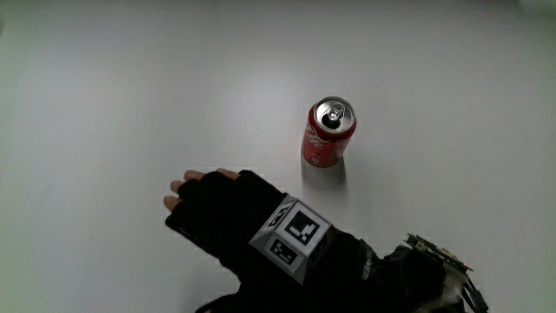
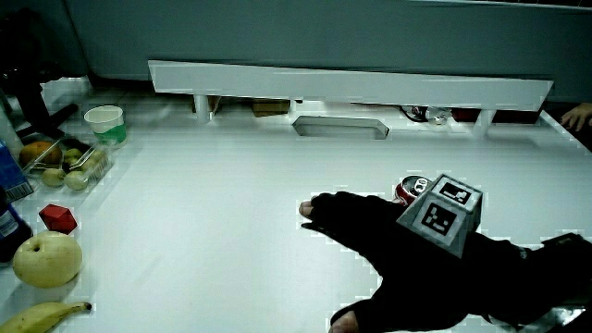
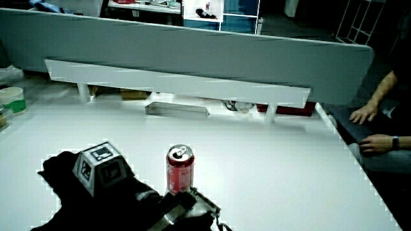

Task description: Pick cola

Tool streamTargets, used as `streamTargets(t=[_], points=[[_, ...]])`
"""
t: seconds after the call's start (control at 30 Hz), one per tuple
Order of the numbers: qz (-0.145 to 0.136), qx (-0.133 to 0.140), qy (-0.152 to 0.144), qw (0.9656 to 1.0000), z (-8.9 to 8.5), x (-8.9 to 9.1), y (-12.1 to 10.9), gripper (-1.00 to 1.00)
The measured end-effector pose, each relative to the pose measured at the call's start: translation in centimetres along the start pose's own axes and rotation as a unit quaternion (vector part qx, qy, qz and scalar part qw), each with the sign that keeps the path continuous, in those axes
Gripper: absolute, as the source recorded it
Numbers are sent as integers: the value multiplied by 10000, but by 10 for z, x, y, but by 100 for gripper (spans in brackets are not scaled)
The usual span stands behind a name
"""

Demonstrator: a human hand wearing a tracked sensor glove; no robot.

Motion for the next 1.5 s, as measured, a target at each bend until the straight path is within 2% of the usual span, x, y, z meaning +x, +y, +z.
streamTargets(t=[0.3, 0.33, 0.37, 0.43, 0.5, 0.7, 0.9, 1.07, 1.1, 1.13, 1.2, 1.3, 1.37, 1.47, 1.5], points=[[-614, 305, 313, 9972, 14, 37, 3, 0], [-691, 319, 244, 9968, 14, 42, 3, 0], [-752, 288, 293, 9963, 15, 47, 3, 0], [-919, 288, 109, 9953, 15, 56, 2, 0], [-1050, 314, 105, 9939, 14, 66, 3, 0], [-1548, 273, -175, 9874, 13, 93, 1, 0], [-2049, 170, -456, 9776, 11, 118, -1, 0], [-2287, 14, -362, 9728, 2, 136, -1, 0], [-2334, -40, -411, 9715, -1, 141, -1, 0], [-2400, -87, -299, 9703, -3, 145, -1, 0], [-2498, -106, -389, 9675, -5, 150, -2, 0], [-2636, -247, -265, 9639, -12, 161, -3, 0], [-2725, -244, -288, 9614, -14, 164, -4, 0], [-2774, -317, -250, 9599, -18, 167, -3, 0], [-2760, -389, -152, 9603, -21, 169, -2, 0]])
